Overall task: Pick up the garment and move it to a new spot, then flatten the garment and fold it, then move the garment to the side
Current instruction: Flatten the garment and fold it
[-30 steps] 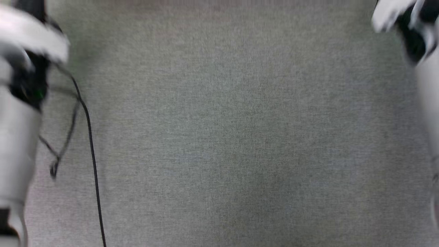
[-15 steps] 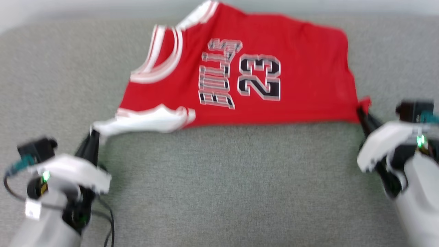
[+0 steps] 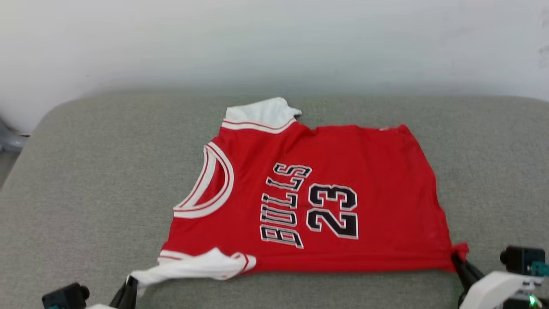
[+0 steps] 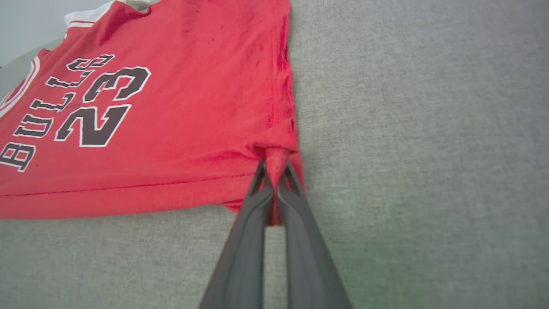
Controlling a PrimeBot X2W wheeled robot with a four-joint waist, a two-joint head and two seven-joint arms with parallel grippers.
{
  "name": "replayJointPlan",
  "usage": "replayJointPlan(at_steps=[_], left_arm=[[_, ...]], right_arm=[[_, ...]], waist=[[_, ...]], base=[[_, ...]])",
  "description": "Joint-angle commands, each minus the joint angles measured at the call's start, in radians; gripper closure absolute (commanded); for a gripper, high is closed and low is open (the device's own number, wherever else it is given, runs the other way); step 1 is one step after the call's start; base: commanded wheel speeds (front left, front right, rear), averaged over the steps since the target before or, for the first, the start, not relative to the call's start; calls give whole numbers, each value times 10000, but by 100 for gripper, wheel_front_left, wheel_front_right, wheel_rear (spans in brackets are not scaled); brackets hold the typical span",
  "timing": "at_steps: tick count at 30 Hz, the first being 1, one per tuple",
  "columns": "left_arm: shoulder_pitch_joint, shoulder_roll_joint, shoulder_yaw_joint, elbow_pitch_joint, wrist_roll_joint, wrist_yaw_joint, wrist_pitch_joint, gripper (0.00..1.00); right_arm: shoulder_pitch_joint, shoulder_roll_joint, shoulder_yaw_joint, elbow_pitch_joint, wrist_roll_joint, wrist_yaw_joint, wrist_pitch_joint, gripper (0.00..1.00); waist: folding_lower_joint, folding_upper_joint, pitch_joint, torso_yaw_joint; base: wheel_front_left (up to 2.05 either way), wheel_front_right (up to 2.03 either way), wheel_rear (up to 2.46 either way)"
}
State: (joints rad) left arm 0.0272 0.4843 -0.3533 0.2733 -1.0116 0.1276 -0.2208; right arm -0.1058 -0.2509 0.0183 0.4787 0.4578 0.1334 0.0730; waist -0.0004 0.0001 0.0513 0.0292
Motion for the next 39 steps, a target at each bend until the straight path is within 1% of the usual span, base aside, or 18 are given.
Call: replayJointPlan(at_steps=[1, 5, 10, 12, 15, 19, 20, 21, 25, 28, 29, 31, 32, 33, 38, 39], left_arm=[[503, 220, 79, -297, -73, 337, 143, 100], [1352, 386, 89, -1048, -191, 817, 395, 100], [2005, 510, 163, -1873, -267, 1219, 491, 100], [2034, 572, 214, -2181, -202, 1303, 441, 100], [1592, 669, 208, -2563, -28, 1279, 423, 100], [566, 678, -6, -2598, 213, 950, 638, 100], [268, 648, -71, -2501, 280, 849, 658, 100], [-329, 581, -165, -2261, 401, 655, 714, 100], [-1493, 413, -400, -1653, 665, 192, 669, 100], [-2176, 235, -528, -1049, 760, -163, 586, 100], [-2176, 235, -528, -1049, 760, -163, 586, 100], [-2581, 120, -593, -626, 807, -396, 523, 100], [-2924, -22, -685, -247, 834, -587, 497, 100], [-2924, -22, -685, -247, 834, -587, 497, 100], [-3637, -330, -967, 812, 845, -1155, 557, 100], [-3759, -403, -1045, 996, 833, -1268, 604, 100]], right_arm=[[579, 31, -266, -362, -61, -47, 135, 100], [1663, 337, -578, -1264, -286, -44, 494, 100], [2552, 663, -887, -2356, -481, -40, 1046, 100], [2684, 737, -1048, -2765, -552, -40, 1233, 100], [2549, 823, -1137, -3299, -692, -38, 1578, 100], [2057, 705, -1104, -3762, -988, -37, 2102, 100], [1920, 719, -1105, -3823, -1034, -35, 2195, 100], [1580, 693, -1081, -3941, -1190, -35, 2323, 100], [880, 735, -1028, -3941, -1442, -35, 2434, 100], [393, 755, -942, -3712, -1596, -34, 2401, 100], [393, 755, -942, -3712, -1596, -34, 2401, 100], [114, 773, -942, -3502, -1681, -34, 2334, 100], [-129, 805, -949, -3287, -1726, -34, 2218, 100], [-129, 805, -949, -3287, -1726, -34, 2218, 100], [-508, 842, -795, -2734, -1831, -32, 1981, 100], [-562, 867, -761, -2610, -1829, -32, 1932, 98]], waist=[[4, -1, -315, 194], [4, -1, -559, 311], [4, -1, -602, 360], [4, -1, -553, 355], [4, -1, -315, 330], [4, -1, 200, 335], [4, -1, 313, 324], [4, -1, 601, 271], [4, -1, 1196, 160], [4, -1, 1580, 90], [4, -1, 1580, 90], [4, -1, 1789, 60], [4, -1, 1978, 59], [4, -1, 1978, 59], [4, -1, 2315, 75], [4, -1, 2358, 71]], base=[[0, 0, 0], [0, 0, 0], [0, 0, 0], [0, 0, 0], [0, 0, 0], [0, 0, 0], [0, 0, 0], [0, 0, 0], [0, 0, 0], [0, 0, 0], [0, 0, 0], [0, 0, 0], [0, 0, 0], [0, 0, 0], [0, 0, 0], [0, 0, 0]])
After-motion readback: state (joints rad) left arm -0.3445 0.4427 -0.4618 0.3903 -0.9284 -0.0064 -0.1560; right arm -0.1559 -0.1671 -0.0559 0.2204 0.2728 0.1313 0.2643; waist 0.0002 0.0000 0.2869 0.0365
